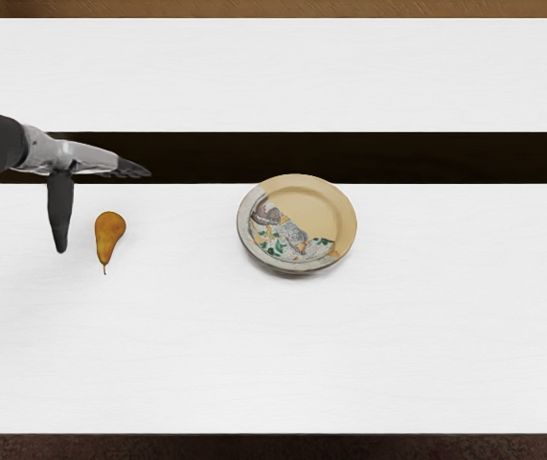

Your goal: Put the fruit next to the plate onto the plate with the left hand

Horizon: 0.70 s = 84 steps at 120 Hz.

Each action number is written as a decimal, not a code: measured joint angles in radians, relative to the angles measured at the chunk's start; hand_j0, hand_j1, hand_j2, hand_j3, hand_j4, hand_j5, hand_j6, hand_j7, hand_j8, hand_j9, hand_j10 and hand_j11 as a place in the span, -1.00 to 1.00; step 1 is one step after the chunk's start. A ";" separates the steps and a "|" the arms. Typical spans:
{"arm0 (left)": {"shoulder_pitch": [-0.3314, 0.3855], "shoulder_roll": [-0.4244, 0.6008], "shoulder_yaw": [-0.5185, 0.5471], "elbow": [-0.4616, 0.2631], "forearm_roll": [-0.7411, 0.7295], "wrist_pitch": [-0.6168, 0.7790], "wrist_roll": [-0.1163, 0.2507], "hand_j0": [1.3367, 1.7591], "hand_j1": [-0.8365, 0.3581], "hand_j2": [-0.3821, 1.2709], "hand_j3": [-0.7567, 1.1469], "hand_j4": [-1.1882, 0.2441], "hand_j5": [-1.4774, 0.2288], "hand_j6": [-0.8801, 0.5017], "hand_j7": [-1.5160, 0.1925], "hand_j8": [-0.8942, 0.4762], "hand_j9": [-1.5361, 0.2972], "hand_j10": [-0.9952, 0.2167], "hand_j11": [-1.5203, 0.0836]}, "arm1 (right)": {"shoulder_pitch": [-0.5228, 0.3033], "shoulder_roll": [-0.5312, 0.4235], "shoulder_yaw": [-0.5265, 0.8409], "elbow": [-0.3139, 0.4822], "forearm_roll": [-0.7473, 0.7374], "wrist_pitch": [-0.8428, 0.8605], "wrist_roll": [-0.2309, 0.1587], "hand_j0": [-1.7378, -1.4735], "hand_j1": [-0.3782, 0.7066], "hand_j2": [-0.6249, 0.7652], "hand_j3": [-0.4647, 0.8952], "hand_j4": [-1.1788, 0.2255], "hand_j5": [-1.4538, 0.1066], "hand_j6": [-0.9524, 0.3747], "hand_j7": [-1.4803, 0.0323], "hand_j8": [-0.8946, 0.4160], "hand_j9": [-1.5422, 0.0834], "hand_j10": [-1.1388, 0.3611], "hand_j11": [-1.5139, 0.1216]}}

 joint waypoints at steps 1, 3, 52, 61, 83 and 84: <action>-0.009 0.004 0.008 -0.009 0.006 0.000 -0.005 0.52 0.98 -0.54 -0.20 0.65 0.73 0.27 0.77 0.30 0.68 0.64 0.90 | 0.000 0.000 0.000 0.000 0.000 0.000 0.000 -0.40 -0.88 -0.11 -0.32 0.64 0.81 0.39 0.91 0.32 0.85 0.48 0.80; -0.032 0.015 0.025 -0.027 0.017 0.000 -0.016 0.52 0.98 -0.54 -0.20 0.65 0.73 0.27 0.77 0.30 0.68 0.64 0.90 | 0.000 0.000 0.000 0.000 0.000 0.000 0.000 -0.40 -0.88 -0.11 -0.32 0.64 0.81 0.39 0.91 0.32 0.85 0.48 0.80; -0.085 0.007 0.196 -0.148 0.188 0.000 -0.107 0.52 0.98 -0.54 -0.20 0.65 0.73 0.27 0.77 0.30 0.68 0.64 0.90 | 0.000 0.000 0.000 0.000 0.000 0.000 0.000 -0.40 -0.88 -0.11 -0.32 0.64 0.81 0.39 0.91 0.32 0.85 0.48 0.80; -0.085 0.005 0.199 -0.138 0.191 0.000 -0.107 0.52 0.98 -0.54 -0.20 0.65 0.73 0.27 0.77 0.30 0.68 0.64 0.90 | 0.000 0.000 0.000 0.000 0.000 0.000 0.000 -0.40 -0.88 -0.11 -0.32 0.64 0.81 0.39 0.91 0.32 0.85 0.48 0.80; -0.080 -0.044 0.201 -0.074 0.194 0.001 -0.106 0.52 0.98 -0.54 -0.20 0.65 0.73 0.27 0.77 0.30 0.68 0.64 0.90 | 0.000 0.000 0.000 0.000 0.000 0.000 0.000 -0.40 -0.88 -0.11 -0.32 0.64 0.81 0.39 0.91 0.32 0.85 0.48 0.80; -0.079 -0.047 0.201 -0.071 0.195 0.002 -0.106 0.52 0.98 -0.54 -0.20 0.65 0.73 0.27 0.77 0.30 0.68 0.64 0.90 | 0.000 0.000 0.000 0.000 0.000 0.000 0.000 -0.40 -0.88 -0.11 -0.32 0.64 0.81 0.39 0.91 0.32 0.85 0.48 0.80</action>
